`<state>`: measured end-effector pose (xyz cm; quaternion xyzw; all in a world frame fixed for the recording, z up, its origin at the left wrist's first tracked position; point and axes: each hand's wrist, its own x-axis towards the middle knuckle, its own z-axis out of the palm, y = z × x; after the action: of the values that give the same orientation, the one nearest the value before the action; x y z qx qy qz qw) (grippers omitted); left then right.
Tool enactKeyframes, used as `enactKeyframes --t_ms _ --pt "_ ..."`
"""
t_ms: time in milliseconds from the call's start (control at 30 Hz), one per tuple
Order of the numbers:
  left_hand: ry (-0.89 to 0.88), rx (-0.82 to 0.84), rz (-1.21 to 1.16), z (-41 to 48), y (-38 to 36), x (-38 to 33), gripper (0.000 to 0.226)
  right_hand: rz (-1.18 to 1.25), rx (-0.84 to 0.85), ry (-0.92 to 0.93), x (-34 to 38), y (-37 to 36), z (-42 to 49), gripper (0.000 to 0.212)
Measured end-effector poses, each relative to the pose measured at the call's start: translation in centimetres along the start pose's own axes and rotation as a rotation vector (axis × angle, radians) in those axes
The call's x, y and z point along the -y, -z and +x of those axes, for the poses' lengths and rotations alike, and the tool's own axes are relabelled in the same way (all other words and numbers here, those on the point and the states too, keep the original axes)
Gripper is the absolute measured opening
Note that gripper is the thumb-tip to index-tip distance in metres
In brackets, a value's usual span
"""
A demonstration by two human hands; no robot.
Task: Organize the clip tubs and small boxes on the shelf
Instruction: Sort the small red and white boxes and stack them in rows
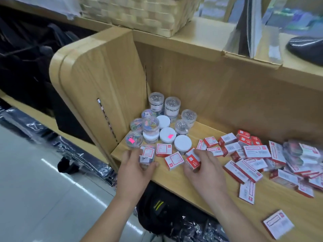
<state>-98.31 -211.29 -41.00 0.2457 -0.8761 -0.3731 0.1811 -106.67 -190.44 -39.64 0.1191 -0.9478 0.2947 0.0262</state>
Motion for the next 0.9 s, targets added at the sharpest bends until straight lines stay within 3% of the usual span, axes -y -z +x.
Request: enactKeyframes --t_ms 200,333,500,733,800,900 --pt "-0.062 0.047 0.003 0.7 0.7 0.4 0.060 0.117 0.055 -0.036 -1.0 2.7 -0.7 0.070" --pt "-0.195 -0.046 -0.031 -1.2 1.4 -1.7 0.045 0.169 0.048 -0.047 -3.4 4.9 -1.1 0.051" --pt "-0.459 0.266 -0.164 -2.8 -2.1 -6.9 0.027 0.176 0.012 -0.096 -5.5 7.1 -1.7 0.032" --pt "-0.594 0.519 -0.062 -1.6 -8.2 -13.3 0.027 0.002 -0.121 -0.260 -10.7 12.9 -4.5 0.022" --pt "-0.606 0.591 -0.034 -2.7 -9.8 -14.4 0.034 -0.056 -0.082 -0.349 -12.4 14.2 -6.0 0.033" --pt "-0.583 0.650 -0.017 -5.0 -12.1 -14.7 0.042 -0.116 0.114 -0.454 -13.6 14.8 -8.2 0.073"
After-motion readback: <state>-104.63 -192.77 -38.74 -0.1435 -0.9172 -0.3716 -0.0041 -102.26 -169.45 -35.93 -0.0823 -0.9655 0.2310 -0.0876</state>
